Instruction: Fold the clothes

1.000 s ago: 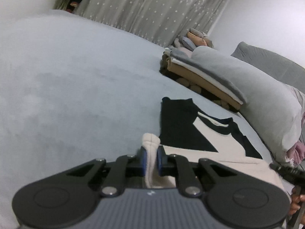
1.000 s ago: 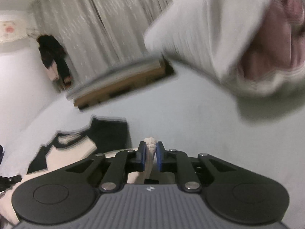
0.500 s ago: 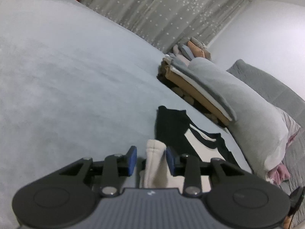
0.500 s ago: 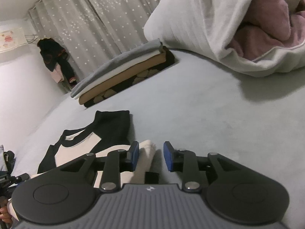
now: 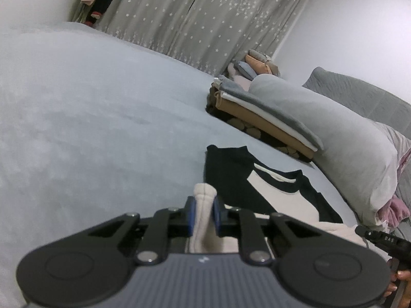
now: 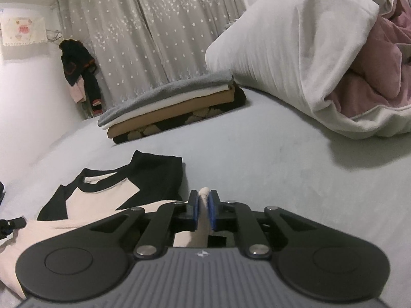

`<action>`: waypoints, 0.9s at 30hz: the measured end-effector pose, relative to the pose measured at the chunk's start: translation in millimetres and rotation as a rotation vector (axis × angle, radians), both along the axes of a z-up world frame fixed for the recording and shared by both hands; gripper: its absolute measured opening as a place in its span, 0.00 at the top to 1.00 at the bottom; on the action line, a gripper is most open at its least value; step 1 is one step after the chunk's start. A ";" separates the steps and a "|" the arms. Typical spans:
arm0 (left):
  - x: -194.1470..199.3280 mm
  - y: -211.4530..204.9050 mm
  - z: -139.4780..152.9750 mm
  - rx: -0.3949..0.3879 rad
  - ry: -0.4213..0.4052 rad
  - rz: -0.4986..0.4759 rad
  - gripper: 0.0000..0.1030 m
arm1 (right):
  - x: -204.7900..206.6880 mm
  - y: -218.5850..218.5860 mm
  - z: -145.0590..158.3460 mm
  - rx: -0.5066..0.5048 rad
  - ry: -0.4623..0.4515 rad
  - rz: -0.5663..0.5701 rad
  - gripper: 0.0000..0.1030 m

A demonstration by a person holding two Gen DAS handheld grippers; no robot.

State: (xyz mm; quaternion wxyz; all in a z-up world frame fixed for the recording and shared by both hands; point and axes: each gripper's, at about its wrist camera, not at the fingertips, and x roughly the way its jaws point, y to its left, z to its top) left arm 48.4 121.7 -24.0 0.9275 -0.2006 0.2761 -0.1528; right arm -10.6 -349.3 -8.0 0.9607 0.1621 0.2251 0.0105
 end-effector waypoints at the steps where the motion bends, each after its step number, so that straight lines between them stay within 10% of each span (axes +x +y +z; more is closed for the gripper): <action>1: -0.2 -0.1 0.2 0.001 -0.002 0.001 0.86 | 0.7 0.4 -1.0 -0.002 0.006 0.000 0.91; 27: 42.9 -1.0 17.7 0.030 -0.030 0.043 0.93 | 25.6 -6.6 30.2 -0.091 -0.059 -0.076 1.00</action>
